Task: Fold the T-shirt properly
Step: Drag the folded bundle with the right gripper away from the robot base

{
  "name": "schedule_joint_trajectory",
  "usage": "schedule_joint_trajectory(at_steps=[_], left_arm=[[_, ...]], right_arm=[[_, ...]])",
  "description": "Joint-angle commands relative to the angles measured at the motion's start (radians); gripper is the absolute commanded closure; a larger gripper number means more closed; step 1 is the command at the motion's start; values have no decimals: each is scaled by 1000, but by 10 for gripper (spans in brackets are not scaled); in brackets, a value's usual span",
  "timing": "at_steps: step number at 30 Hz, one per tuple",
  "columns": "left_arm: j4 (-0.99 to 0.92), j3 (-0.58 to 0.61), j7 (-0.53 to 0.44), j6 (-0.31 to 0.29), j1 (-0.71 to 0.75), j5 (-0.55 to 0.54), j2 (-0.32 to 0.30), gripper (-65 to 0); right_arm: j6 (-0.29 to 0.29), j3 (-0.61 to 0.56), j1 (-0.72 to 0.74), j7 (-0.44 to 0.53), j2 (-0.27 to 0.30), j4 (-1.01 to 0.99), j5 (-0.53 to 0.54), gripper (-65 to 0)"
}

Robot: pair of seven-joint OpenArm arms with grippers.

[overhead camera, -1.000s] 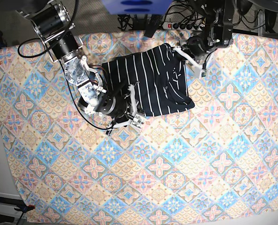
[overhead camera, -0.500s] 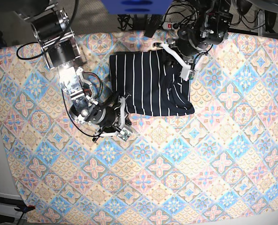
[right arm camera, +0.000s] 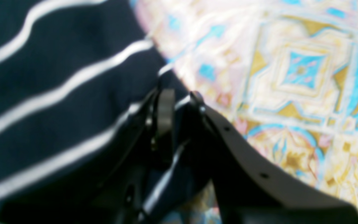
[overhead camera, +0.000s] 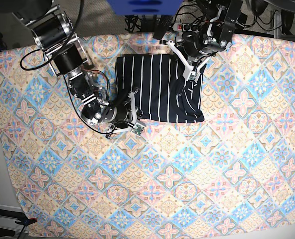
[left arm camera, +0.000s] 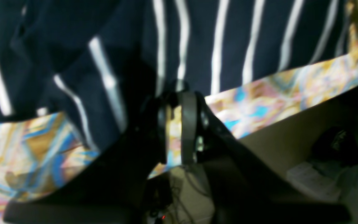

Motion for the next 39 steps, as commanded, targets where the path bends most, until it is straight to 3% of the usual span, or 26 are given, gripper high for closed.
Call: schedule_joint_trajectory(at_steps=[1,10,21,31,37,39], left_arm=[[7,-5,-12,-2,-20,-5,-9,-60],[-130,-81,-12,-2,-169,-2,-18,-60],[-363,-75,-70,-5,-430,-2,11,-60],[-489,58,-221,-2,-574,-3,70,-58],[-437,55,-216,0,-582,-5,59,-55],[-363,5,-216,0,-528,-5,31,-55]], right_arm=[[-10,10,9,11,23,30,5,-84],[-7,10,-153,-38,170,269,5,-86],[-7,18,-338,-34,287,583,6,-83],[-5,10,-412,-32,279,734,6,-83],[-5,-30,-386,-31,205,735,6,-84],[-5,-61,-360,-31,181,731,8,-85]])
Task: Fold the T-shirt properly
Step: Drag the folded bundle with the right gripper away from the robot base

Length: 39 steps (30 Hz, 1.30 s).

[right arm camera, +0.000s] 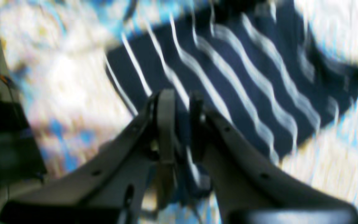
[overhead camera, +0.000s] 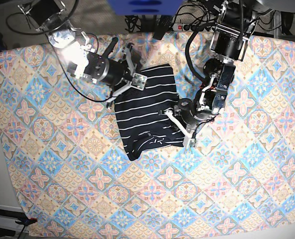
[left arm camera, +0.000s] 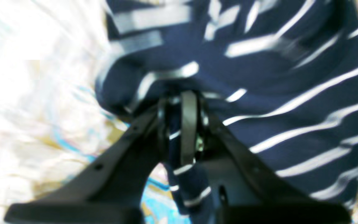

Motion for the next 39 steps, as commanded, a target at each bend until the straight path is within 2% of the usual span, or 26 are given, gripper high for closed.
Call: schedule_joint_trajectory(at_steps=[1,5,10,16,20,25,28,31,34,39], left_arm=[[53,-34,-9,0,17,0,-13,-55],[204,-211,-6,0,147,0,-35,-56],[351,-369,-6,0,333,0,-44,-55],[506,-473,-9,0,525,-10,-39,-55],[555,-489,-12,0,598,-11,-38,-55],[586,-489,-12,0,643,-13,-36,-55],[586,-490,-9,0,644,-11,-12,-55],[586,-489,-9,0,644,-11,-6,-55],[586,-486,-8,0,643,-11,-6,-55],[586,-481,-8,0,643,-11,-6,-55]], right_arm=[[-7,-6,28,20,-9,13,12,-85],[-7,-52,92,19,-102,-44,13,-85],[-7,-105,178,40,-196,-196,13,-85],[-7,-112,249,109,-272,-417,13,-86],[-9,-104,276,157,-319,-560,13,-86],[-12,-102,322,213,-325,-730,13,-83],[-12,-101,345,246,-320,-799,13,-83],[-12,-39,357,260,-314,-843,9,-82],[-12,33,361,260,-292,-853,9,-84],[-12,88,397,260,-222,-854,9,-85]])
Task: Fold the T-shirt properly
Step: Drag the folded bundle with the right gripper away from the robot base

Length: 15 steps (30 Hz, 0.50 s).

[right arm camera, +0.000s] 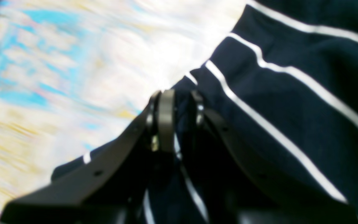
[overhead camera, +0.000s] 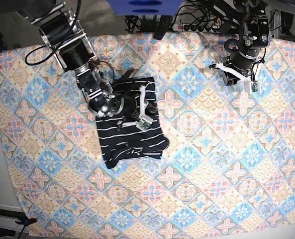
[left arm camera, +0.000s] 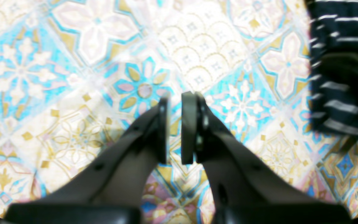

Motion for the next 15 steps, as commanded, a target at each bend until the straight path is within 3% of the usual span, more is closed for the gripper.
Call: schedule_joint_trajectory(at_steps=[1,6,15], left_arm=[[20,-4,-19,0,0,-7,-5,-55],[20,-2,-19,0,0,-7,-5,-55],[20,-2,-18,-2,15,-7,-5,-54]], right_arm=[[-17,17,30,-7,17,8,-13,-85],[-17,62,59,-7,75,7,-13,-86],[-15,68,106,-8,130,4,-13,-86]])
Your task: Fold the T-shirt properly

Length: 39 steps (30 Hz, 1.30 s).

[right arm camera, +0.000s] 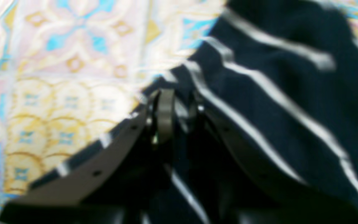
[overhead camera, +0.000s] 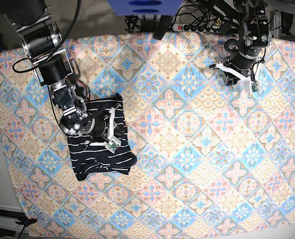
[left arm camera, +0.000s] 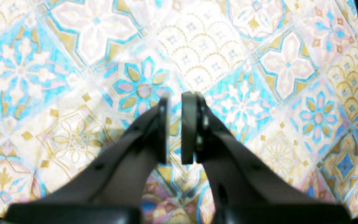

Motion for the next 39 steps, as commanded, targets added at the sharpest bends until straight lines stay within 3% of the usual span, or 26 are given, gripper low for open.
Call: schedule_joint_trajectory(at_steps=[1,5,8,13,19,25,31,39], left_arm=[[20,-2,-17,-2,11,-6,-7,-54],[22,-2,-17,-3,25,-6,-7,-54],[48,-2,-19,-3,46,-6,-7,-54],[72,-2,-25,-5,128,-7,-8,-53],[97,-4,-28,-5,240,-7,-8,-53],[98,-5,-28,-5,336,-7,-8,-53],[98,-4,-28,-5,425,-7,-8,-53],[88,-1,-19,-5,483,3,-8,0]], right_arm=[[-3,7,21,17,7,18,10,-86],[-3,8,12,10,9,120,12,-83],[-5,50,-65,-40,44,268,12,-82],[-5,228,-283,-169,50,578,12,-82],[-5,453,-602,-188,50,834,12,-82],[-5,616,-857,-186,43,909,15,-82],[-5,732,-1042,-186,-14,918,15,-77],[-5,748,-1226,-186,-22,909,16,-8]])
